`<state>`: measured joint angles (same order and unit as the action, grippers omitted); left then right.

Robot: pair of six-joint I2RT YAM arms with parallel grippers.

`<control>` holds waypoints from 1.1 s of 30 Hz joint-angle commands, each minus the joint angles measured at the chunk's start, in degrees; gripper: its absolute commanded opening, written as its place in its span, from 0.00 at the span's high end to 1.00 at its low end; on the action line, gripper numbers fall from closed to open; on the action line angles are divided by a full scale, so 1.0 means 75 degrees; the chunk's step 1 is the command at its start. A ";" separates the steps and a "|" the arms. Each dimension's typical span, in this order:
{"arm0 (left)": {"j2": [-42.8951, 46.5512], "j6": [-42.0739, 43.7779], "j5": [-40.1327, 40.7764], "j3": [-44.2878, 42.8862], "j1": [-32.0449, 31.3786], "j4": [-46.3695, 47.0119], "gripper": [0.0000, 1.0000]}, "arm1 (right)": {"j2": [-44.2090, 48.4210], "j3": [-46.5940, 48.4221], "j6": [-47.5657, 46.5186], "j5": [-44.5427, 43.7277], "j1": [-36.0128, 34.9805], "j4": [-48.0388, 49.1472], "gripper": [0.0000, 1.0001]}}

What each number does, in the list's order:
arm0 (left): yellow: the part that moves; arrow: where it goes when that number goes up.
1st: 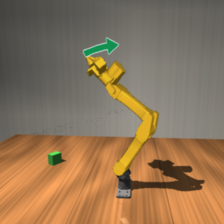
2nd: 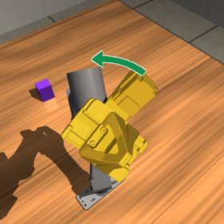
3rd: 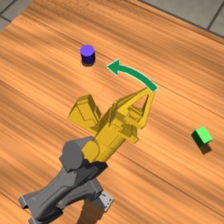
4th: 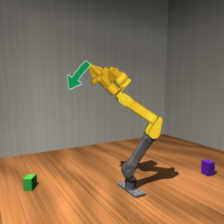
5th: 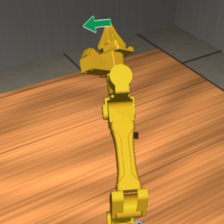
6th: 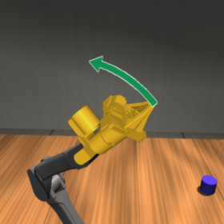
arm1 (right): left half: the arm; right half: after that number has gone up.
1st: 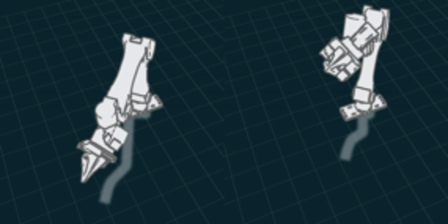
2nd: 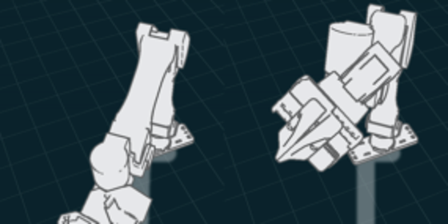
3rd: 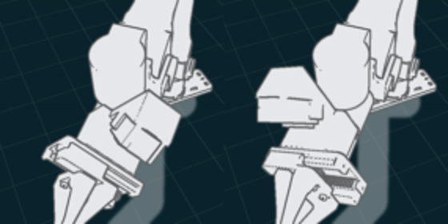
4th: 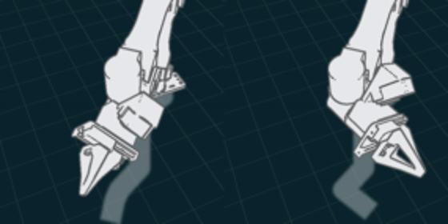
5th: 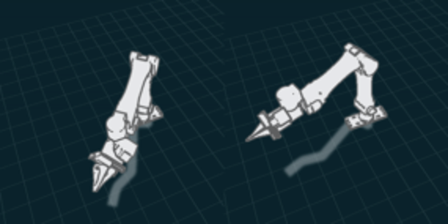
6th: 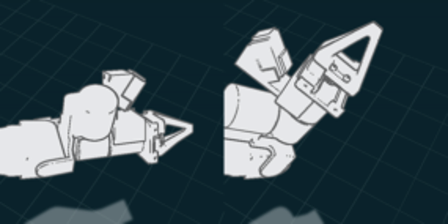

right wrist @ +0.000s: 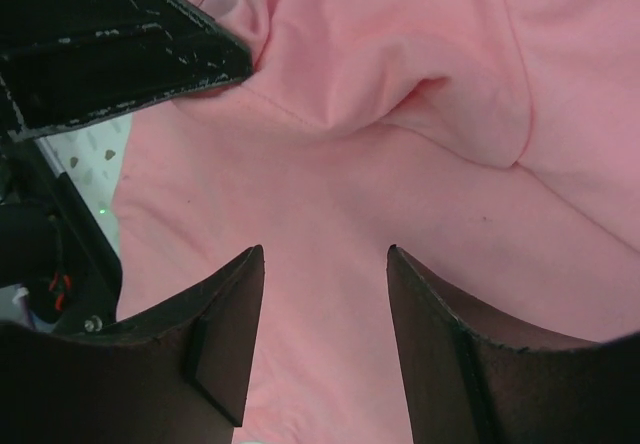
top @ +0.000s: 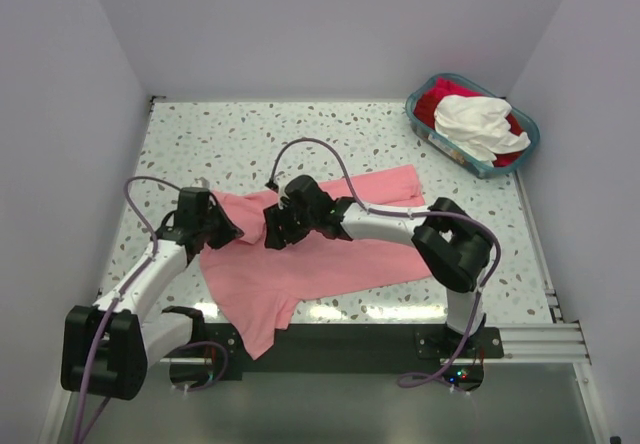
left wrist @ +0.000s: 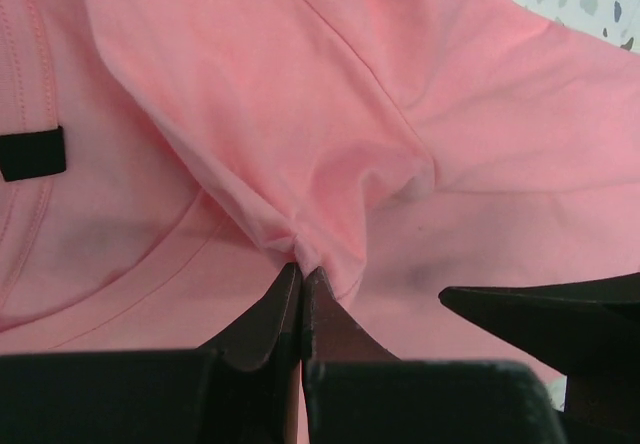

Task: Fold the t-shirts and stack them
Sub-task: Fold the tshirt

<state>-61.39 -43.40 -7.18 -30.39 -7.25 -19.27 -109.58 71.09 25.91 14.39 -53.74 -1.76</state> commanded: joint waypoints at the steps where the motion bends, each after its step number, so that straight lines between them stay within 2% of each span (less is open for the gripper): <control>1: 0.0040 -0.0131 -0.0109 -0.0389 -0.0147 0.0390 1.00 | 0.0009 0.0388 -0.0665 -0.0852 0.0063 -0.0151 0.45; 7: 0.0614 -0.0459 -0.0027 -0.0354 -0.0346 0.0096 1.00 | 0.0465 0.0120 -0.0994 -0.1519 0.0063 -0.0047 0.45; 20: 0.0439 -0.0976 0.0172 -0.0249 -0.1284 0.0354 1.00 | 0.0443 0.0060 -0.1638 -0.1884 0.0063 -0.0187 0.45; 28: -0.0064 -0.0777 0.0452 -0.0424 -0.1319 0.0530 1.00 | 0.0326 0.0072 -0.2001 -0.1896 0.0063 -0.0093 0.46; 33: -0.0650 -0.0343 0.0945 -0.0998 -0.1226 0.0483 1.00 | 0.0068 0.0376 -0.2271 -0.1510 0.0051 0.0035 0.51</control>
<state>-64.71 -48.31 -3.27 -33.39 -16.88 -18.41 -107.74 70.74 11.57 2.39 -53.21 -3.51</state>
